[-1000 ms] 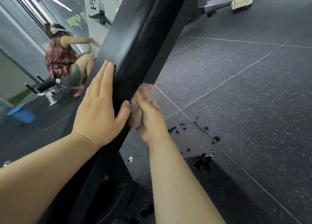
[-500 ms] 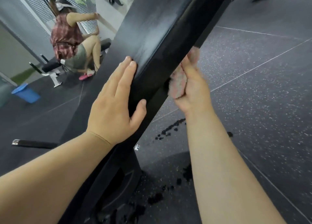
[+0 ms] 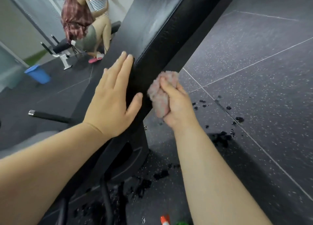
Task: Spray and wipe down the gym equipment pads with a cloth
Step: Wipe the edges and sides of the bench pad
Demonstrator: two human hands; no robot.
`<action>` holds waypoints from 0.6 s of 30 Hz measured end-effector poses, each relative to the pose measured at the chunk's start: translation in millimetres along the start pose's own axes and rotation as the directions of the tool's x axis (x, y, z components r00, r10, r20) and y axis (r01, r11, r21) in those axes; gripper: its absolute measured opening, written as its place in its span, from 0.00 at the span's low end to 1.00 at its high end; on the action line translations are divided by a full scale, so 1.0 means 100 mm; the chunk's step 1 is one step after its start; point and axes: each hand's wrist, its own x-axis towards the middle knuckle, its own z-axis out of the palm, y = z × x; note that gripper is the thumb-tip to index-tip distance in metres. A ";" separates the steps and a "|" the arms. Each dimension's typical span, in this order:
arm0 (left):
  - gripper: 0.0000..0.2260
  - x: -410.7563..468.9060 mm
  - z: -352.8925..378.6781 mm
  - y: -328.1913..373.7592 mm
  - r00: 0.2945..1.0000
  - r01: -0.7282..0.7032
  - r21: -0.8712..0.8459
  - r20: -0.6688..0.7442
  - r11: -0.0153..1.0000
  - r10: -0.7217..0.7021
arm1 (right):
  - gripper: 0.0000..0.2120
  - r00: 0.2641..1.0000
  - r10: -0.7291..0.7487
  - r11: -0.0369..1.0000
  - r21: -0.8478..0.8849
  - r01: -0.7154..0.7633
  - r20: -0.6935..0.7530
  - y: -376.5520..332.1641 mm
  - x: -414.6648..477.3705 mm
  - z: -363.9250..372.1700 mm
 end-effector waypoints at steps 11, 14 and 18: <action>0.34 -0.44 0.17 -0.18 0.988 0.151 -0.010 -0.023 0.988 -0.151 | 0.06 0.999 0.045 0.993 -0.110 -0.044 0.003 0.48 -0.21 -0.04; 0.33 -0.44 0.17 -0.17 0.989 0.148 -0.024 -0.026 0.989 -0.149 | 0.08 1.000 0.012 0.995 -0.102 -0.015 -0.028 0.50 -0.26 -0.05; 0.32 -0.53 0.17 -0.22 0.987 0.159 -0.013 -0.022 0.987 -0.159 | 0.11 0.959 0.061 0.987 0.158 -0.017 -0.278 0.60 -0.38 -0.11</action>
